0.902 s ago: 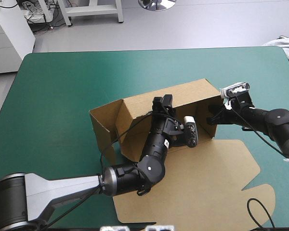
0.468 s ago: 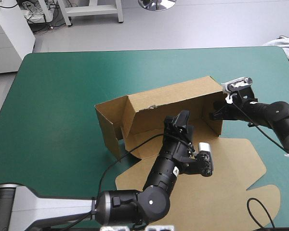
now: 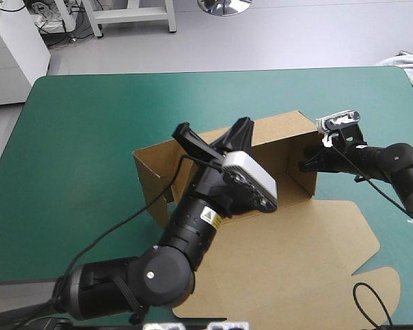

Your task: Fold the box

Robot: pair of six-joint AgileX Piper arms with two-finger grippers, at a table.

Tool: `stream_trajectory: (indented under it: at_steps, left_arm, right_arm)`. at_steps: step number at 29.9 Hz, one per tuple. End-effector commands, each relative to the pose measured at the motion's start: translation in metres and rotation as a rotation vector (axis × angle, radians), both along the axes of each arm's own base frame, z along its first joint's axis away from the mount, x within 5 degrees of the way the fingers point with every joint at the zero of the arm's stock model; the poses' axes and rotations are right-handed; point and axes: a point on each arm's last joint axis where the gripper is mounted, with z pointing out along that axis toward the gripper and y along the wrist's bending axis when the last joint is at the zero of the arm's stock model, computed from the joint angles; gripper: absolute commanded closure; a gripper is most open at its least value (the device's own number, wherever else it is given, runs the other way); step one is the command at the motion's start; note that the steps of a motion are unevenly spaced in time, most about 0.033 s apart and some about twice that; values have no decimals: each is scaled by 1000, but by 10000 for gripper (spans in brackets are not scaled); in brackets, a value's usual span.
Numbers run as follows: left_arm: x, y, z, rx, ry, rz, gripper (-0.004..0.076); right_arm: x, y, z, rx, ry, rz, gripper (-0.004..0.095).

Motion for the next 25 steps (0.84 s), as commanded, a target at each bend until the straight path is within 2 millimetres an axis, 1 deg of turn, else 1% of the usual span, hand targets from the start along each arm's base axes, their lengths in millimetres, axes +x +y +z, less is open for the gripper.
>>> stream_trajectory:
  at_steps: [1, 2, 4, 7, 10, 13, 14, 19, 22, 25]
  left_arm:
    - [12, 42, 51, -186, -21, 61, 729]
    - [17, 50, 58, -215, -5, 64, 729]
    - [31, 73, 72, -275, 52, 82, 729]
    - [47, 103, 87, -329, 88, 111, 729]
    - [61, 134, 91, -372, 121, 197, 729]
    - [75, 162, 89, -385, 160, 304, 729]
    - [78, 168, 88, -382, 174, 330, 729]
    - [98, 205, 78, -410, 279, 456, 729]
    - [106, 226, 73, -444, 336, 528, 729]
    - [112, 247, 67, -488, 389, 587, 729]
  right_arm:
    - [-1, 1, 30, 60, -54, -21, 906]
    - [-1, 1, 32, 60, -50, -18, 906]
    - [0, 2, 41, 64, -48, -16, 907]
    - [0, 3, 52, 78, -35, -10, 906]
    - [1, 3, 66, 102, -24, -31, 906]
    - [0, 7, 79, 90, -8, -30, 906]
    - [0, 9, 84, 77, -7, -29, 906]
    - [-2, 30, 100, 51, 40, -35, 906]
    - [0, 41, 102, 37, 130, -35, 906]
    - [6, 46, 100, 4, 217, -42, 906]
